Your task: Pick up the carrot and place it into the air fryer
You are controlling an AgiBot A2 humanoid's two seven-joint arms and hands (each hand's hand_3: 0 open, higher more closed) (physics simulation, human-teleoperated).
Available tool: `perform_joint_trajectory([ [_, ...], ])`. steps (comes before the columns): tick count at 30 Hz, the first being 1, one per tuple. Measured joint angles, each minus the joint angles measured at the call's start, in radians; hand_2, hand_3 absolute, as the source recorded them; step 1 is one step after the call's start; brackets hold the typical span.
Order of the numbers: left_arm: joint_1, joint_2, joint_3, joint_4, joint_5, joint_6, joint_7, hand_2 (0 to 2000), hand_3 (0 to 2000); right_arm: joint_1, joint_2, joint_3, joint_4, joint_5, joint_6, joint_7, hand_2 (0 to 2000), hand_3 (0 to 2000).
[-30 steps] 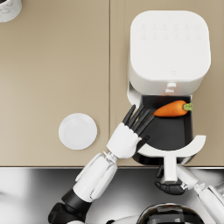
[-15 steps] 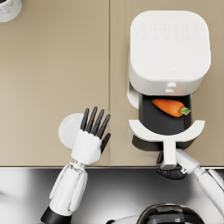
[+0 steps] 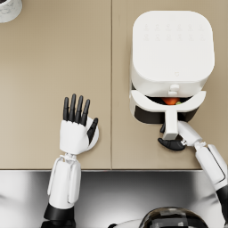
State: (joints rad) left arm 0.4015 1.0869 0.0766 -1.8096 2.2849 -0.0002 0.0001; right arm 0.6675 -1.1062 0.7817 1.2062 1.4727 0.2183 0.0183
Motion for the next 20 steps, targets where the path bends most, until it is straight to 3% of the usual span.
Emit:
perform_joint_trajectory([
  [6,0.039,0.029,0.005,0.025,0.0,0.0,0.0,0,0,0.134,-0.094,0.037,-0.224,0.001,-0.031,0.003,2000,2000],
  [8,0.04,0.034,0.002,0.03,0.0,0.0,0.0,0,0,0.169,-0.103,0.059,-0.265,0.0,-0.008,0.006,2000,2000],
  [13,0.036,0.041,-0.004,0.043,0.0,0.0,0.0,0,0,0.149,-0.137,-0.019,-0.286,-0.001,0.047,0.006,2000,2000],
  [20,0.036,0.043,-0.005,0.046,0.0,0.0,0.0,0,0,0.143,-0.144,-0.036,-0.29,-0.001,0.057,0.009,2000,2000],
])
